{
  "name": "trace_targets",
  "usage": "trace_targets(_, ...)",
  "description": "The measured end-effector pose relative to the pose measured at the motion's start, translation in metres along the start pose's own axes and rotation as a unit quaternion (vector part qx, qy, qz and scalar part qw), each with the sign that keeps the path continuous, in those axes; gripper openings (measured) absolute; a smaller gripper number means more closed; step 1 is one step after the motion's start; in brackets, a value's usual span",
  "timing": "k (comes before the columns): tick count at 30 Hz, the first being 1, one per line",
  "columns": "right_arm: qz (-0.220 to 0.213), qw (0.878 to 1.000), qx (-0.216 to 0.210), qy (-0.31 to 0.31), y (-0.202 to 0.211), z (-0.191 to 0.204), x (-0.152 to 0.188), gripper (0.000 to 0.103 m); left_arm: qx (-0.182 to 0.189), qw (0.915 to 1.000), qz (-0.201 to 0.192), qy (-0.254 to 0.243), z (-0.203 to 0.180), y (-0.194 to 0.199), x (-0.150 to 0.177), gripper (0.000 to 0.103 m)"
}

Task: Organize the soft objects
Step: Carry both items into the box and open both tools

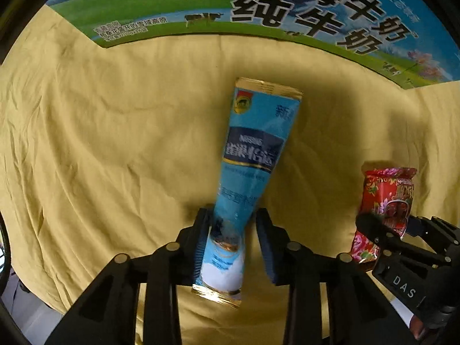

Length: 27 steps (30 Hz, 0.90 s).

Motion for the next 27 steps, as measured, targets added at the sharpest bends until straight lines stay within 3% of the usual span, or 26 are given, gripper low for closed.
trace_targets(7, -0.001, 1.0, -0.01, -0.006, 0.001, -0.003, -0.008, 0.056, -0.039, 0.999, -0.022, 0.005, -0.033, -0.003, 0.028, 0.033)
trace_targets(10, -0.001, 1.0, -0.008, -0.007, 0.001, -0.001, -0.003, 0.056, -0.035, 0.999, -0.025, 0.016, -0.03, -0.001, 0.042, 0.032)
trace_targets(13, -0.001, 1.0, 0.009, 0.003, -0.001, 0.004, -0.002, 0.055, -0.034, 0.9989, -0.028, 0.017, -0.028, 0.004, 0.048, 0.021)
trace_targets(19, -0.015, 0.999, 0.029, 0.016, 0.006, 0.011, 0.0, 0.047, -0.037, 0.9986, -0.033, 0.019, -0.021, 0.007, 0.05, 0.015)
trace_targets(27, -0.027, 0.999, 0.016, 0.018, 0.02, 0.016, 0.016, 0.046, -0.017, 0.9983, -0.05, 0.025, -0.011, 0.046, 0.068, 0.015)
Point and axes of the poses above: each gripper's, at about its wrist camera, not at the fingertips, and y roughly against the way its jaws point, z to its left, x to its underside, the point moved 2 cm from there along -y, roughly the way its jaws point, and after that the axes turned 6 degrees about y, right-handed, at the moved point
